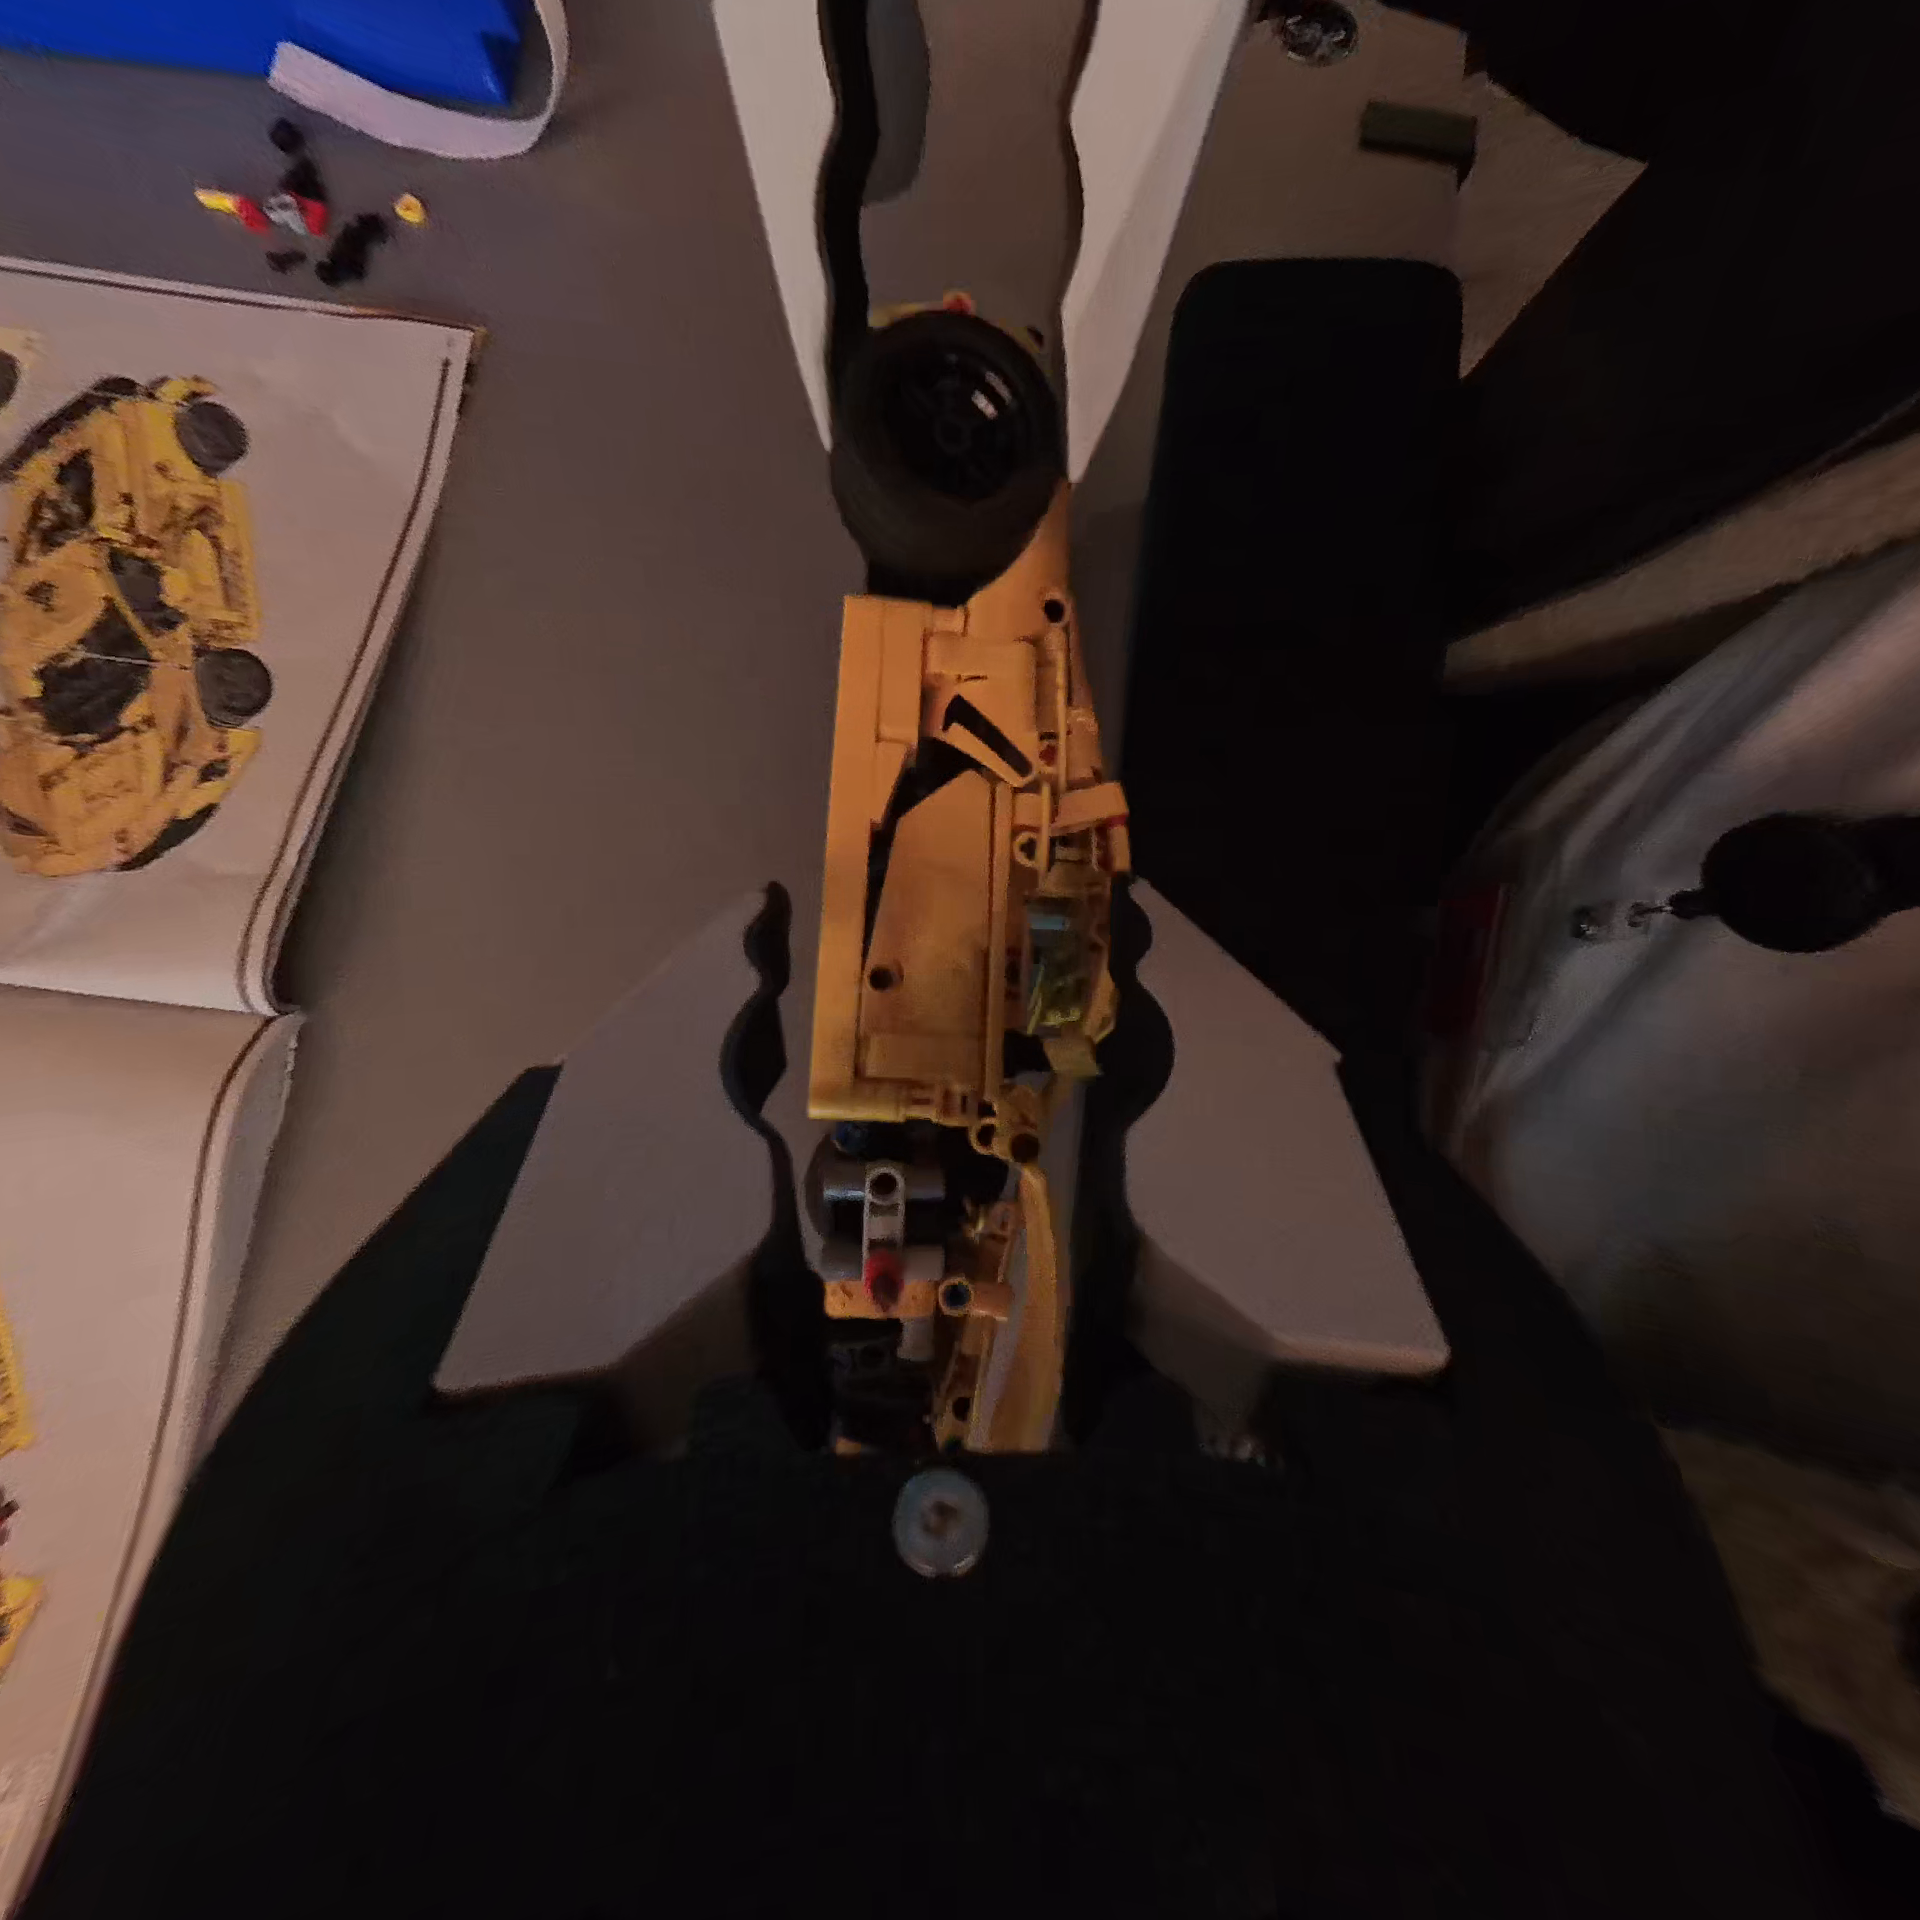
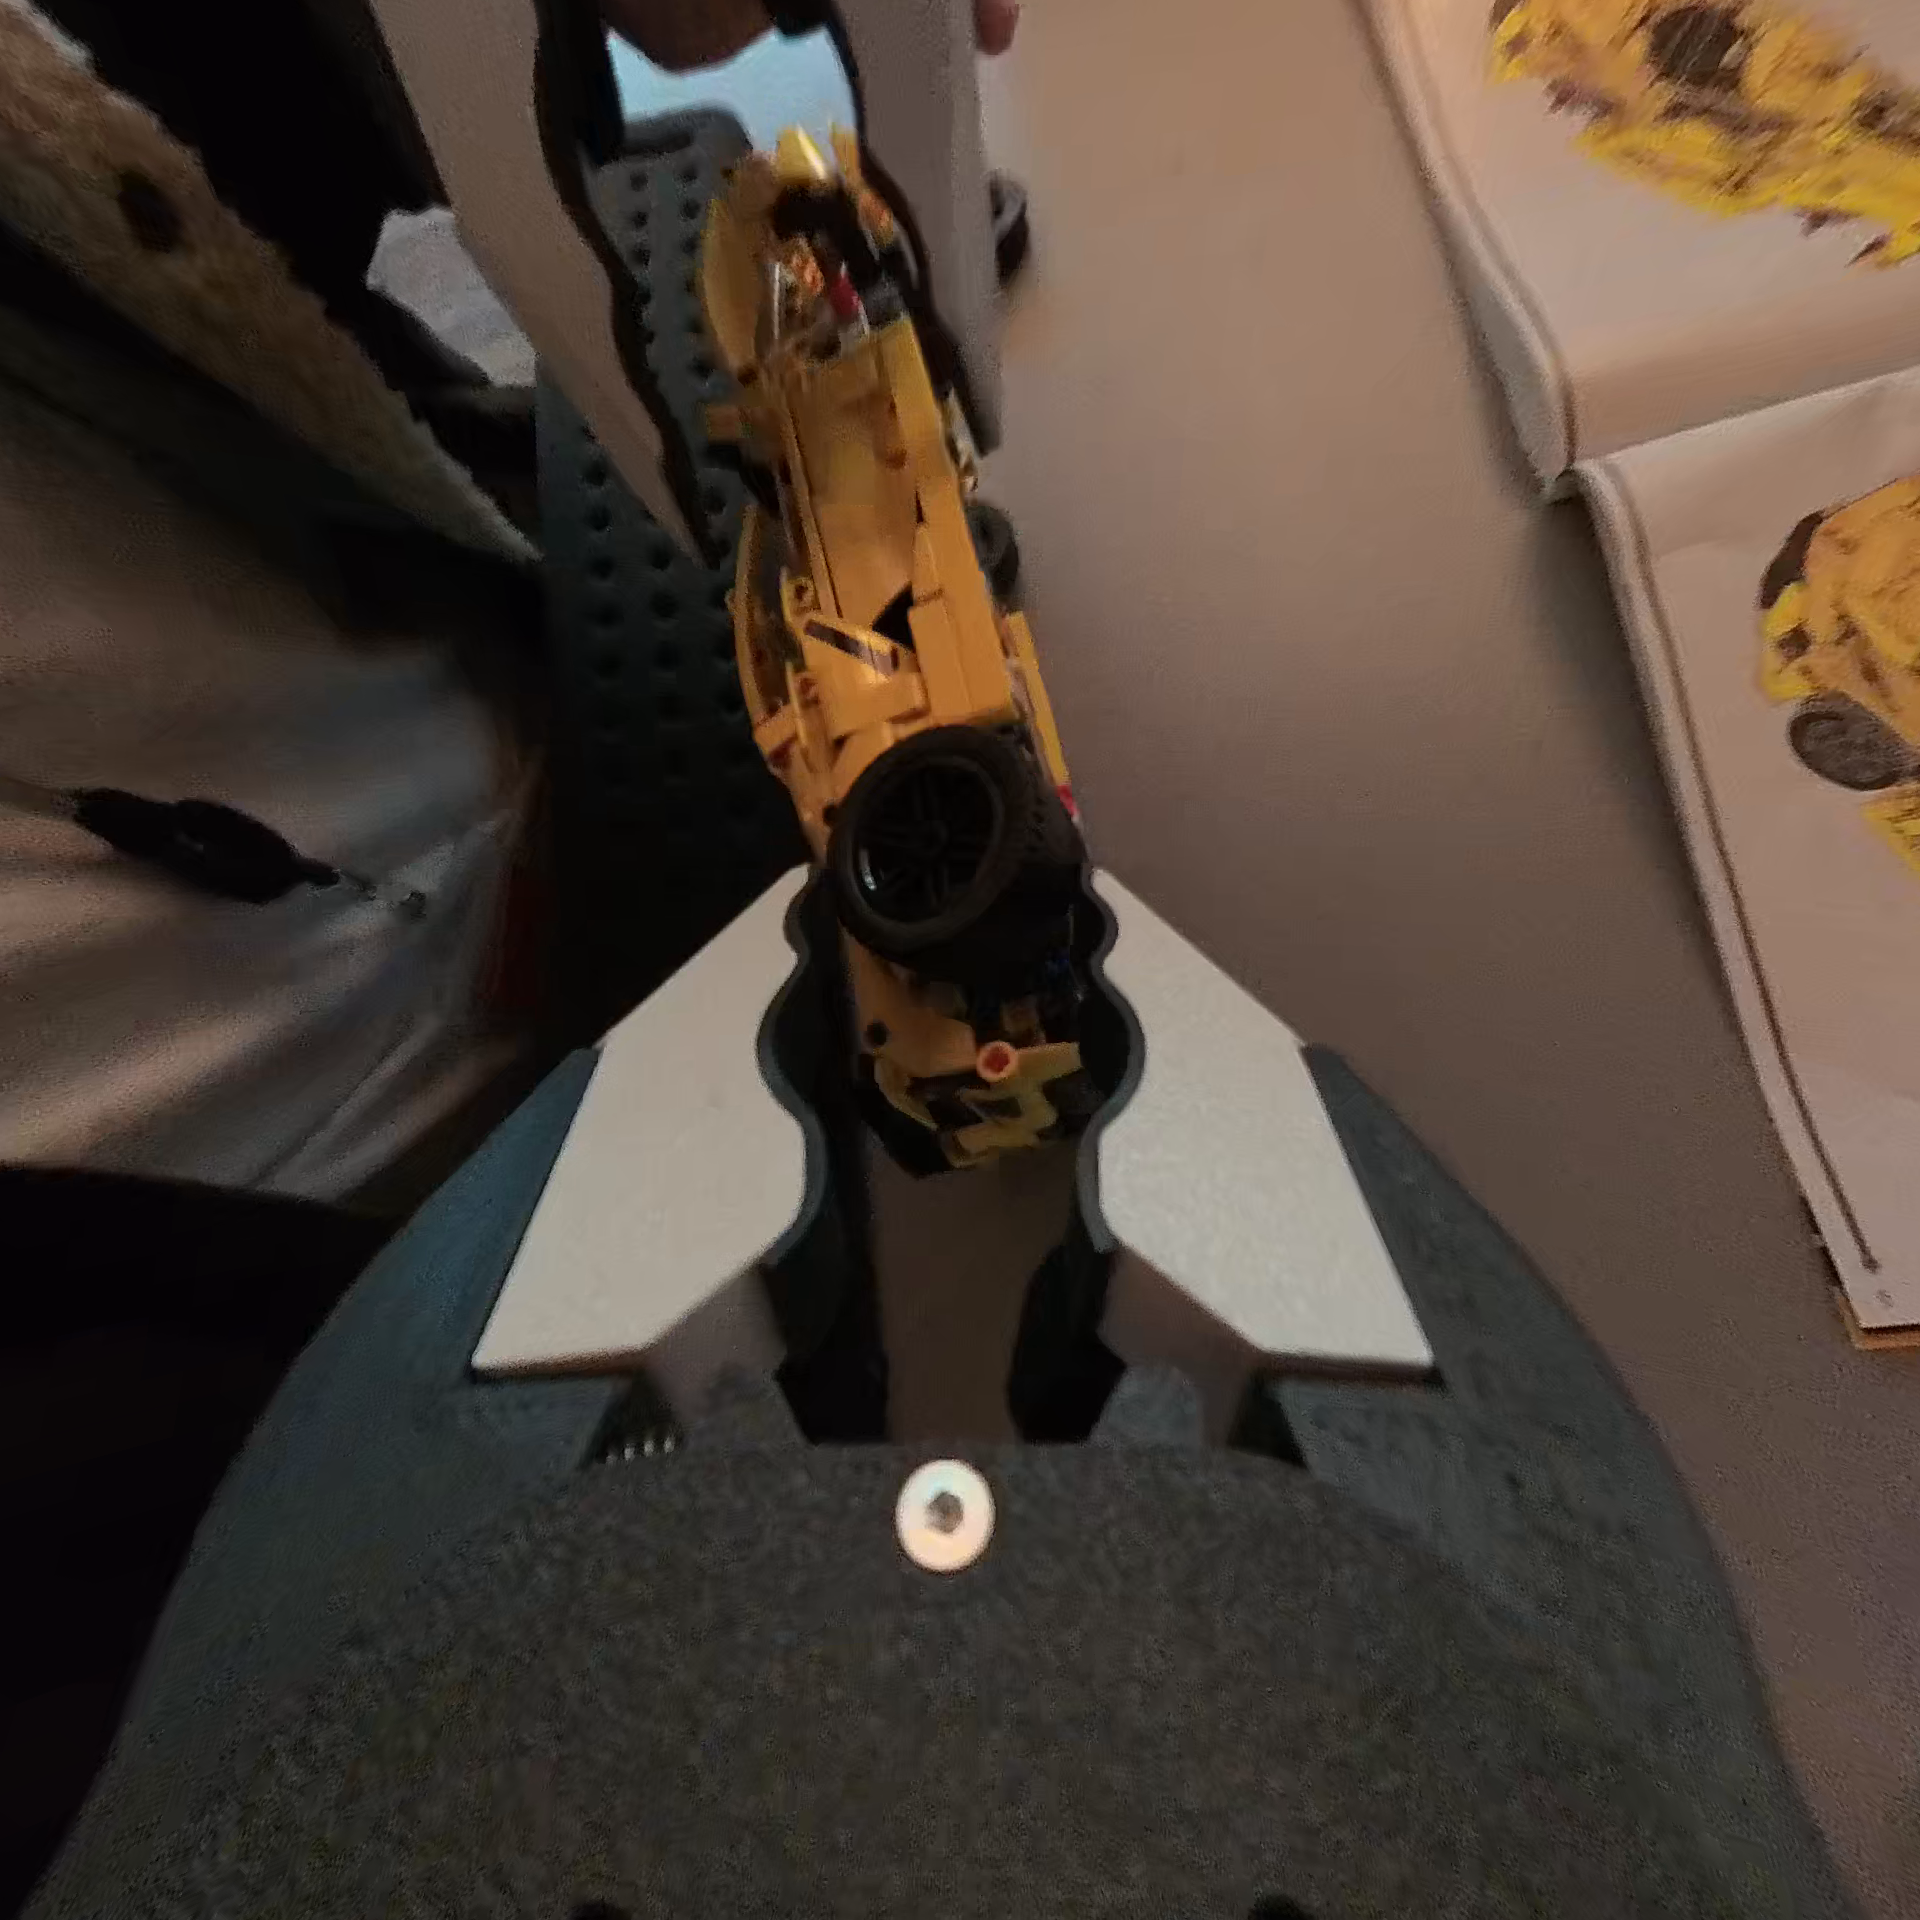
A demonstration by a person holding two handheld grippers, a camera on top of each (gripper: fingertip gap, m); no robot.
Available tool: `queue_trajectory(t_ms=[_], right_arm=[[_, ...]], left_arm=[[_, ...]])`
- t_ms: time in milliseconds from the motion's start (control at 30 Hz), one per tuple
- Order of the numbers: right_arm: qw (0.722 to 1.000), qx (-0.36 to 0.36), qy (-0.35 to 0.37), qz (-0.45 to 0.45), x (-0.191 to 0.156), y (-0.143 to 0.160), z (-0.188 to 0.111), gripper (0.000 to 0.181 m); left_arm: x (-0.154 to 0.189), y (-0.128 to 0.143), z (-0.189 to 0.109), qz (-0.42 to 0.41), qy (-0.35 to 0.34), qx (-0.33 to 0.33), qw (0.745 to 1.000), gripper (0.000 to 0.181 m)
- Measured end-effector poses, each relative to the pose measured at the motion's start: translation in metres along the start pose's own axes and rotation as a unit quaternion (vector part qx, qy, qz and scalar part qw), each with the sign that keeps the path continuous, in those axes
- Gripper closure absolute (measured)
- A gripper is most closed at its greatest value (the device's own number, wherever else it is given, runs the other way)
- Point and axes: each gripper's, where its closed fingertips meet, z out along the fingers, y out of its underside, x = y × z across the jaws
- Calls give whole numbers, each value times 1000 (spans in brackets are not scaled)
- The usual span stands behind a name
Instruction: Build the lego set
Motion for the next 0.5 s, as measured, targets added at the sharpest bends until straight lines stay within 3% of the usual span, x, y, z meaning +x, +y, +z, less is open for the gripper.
queue_trajectory(t_ms=[100, 267, 433, 500], right_arm=[[1000, -2, -26, 7, 2, 1, 2, 136], [998, 2, -58, 23, 3, 3, 1, 136], [996, -4, -80, 39, 2, 5, 3, 136], [996, -14, -77, 35, 3, 4, 3, 136]], left_arm=[[4, 7, 11, -10, 41, -28, 999, 118], [1, 16, 21, -3, 46, -56, 997, 118], [-6, -30, 9, 0, 48, 47, 998, 120], [-10, -51, 12, -6, 54, 84, 995, 141]])
